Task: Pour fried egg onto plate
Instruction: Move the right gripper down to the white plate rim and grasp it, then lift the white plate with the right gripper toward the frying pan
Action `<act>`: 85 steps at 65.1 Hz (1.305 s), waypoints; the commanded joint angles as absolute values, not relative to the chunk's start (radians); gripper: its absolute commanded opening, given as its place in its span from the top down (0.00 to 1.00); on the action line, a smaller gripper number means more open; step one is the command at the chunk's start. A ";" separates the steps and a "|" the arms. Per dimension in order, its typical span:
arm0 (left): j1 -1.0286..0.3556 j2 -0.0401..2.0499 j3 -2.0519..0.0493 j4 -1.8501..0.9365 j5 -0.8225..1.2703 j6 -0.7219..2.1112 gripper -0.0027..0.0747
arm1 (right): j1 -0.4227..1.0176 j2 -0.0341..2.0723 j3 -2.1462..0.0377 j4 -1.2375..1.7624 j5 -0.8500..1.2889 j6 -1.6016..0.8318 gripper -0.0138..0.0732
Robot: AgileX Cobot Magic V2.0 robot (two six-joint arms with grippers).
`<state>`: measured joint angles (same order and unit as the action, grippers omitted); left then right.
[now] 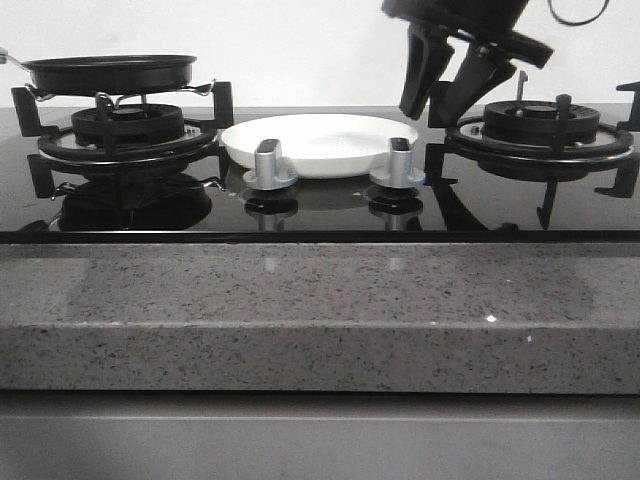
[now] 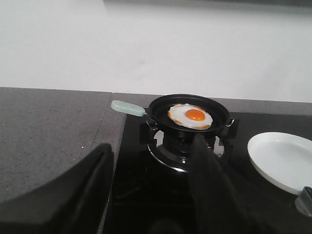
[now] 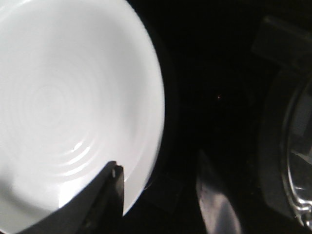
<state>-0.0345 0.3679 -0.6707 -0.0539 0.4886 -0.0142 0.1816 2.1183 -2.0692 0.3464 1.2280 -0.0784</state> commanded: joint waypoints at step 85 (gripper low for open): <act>-0.035 0.384 -0.707 -0.062 0.401 -0.021 0.51 | 0.172 2.106 -2.288 0.472 1.279 -0.024 0.92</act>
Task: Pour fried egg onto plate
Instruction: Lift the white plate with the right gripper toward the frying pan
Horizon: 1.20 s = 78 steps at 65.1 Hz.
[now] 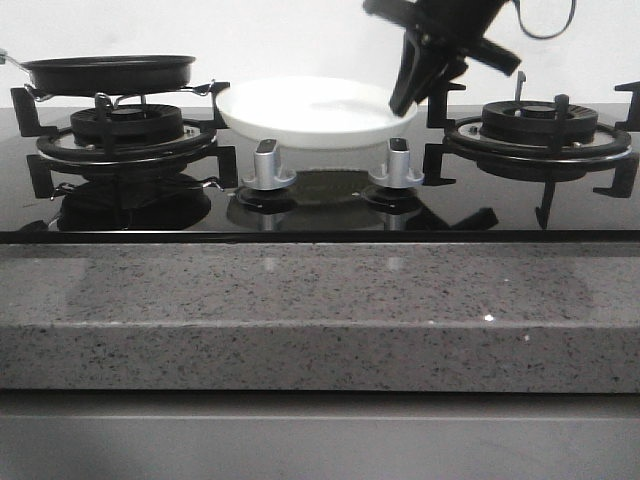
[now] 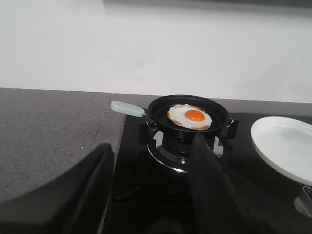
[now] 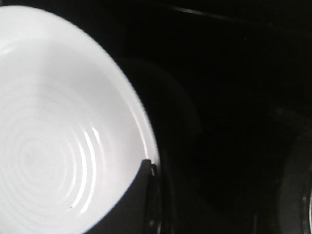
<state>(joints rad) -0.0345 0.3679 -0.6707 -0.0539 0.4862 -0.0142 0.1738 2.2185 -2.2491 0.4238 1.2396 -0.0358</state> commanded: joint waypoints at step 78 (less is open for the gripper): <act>-0.035 0.384 -0.707 -0.062 0.401 -0.021 0.51 | 0.277 1.635 -1.540 0.415 0.926 -0.107 0.92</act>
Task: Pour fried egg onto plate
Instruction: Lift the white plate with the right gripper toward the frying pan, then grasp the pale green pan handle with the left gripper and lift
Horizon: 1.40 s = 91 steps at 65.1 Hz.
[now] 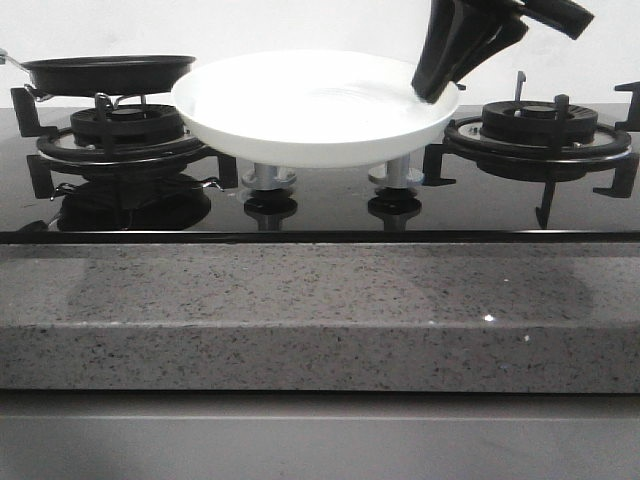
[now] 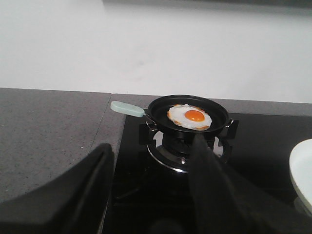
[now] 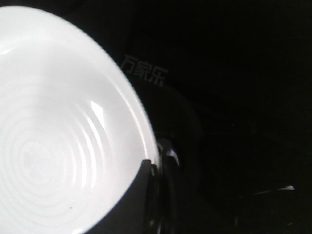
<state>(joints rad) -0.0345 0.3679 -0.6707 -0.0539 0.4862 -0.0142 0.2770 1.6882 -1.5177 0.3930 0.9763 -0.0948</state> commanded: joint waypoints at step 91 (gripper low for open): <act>-0.035 0.582 -0.794 -0.013 0.520 -0.021 0.19 | 0.277 1.635 -1.540 0.415 0.935 -0.107 0.92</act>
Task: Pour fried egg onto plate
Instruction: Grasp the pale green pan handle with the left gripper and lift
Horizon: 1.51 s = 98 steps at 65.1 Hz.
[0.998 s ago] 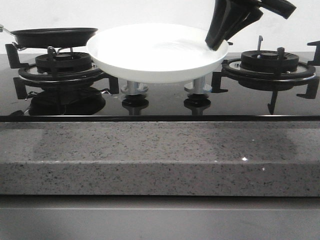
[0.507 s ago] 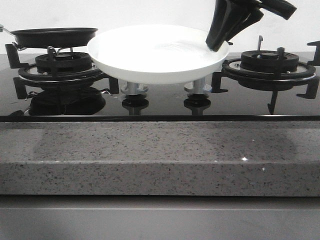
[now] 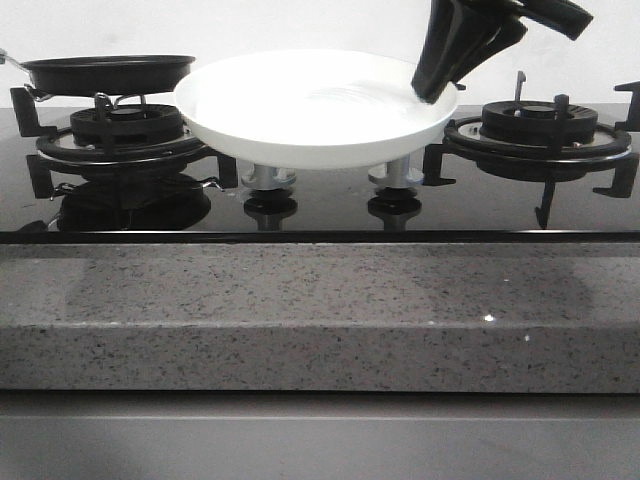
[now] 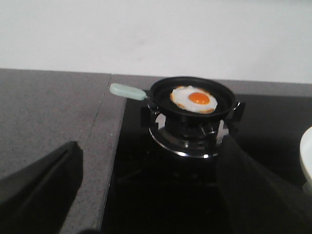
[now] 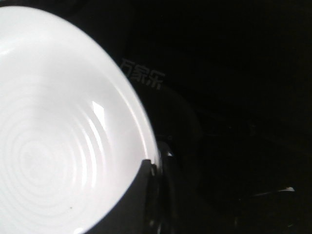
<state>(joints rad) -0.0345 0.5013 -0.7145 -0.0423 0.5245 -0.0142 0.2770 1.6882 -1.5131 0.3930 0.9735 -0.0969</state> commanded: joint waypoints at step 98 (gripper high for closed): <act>0.398 1.864 -1.573 -1.342 1.080 0.466 0.19 | 0.277 1.635 -1.540 0.415 0.935 -0.107 0.92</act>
<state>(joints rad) 0.4156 1.8982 -1.5311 -1.2643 1.0521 0.4615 0.2770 1.6882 -1.5131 0.3930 0.9735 -0.0969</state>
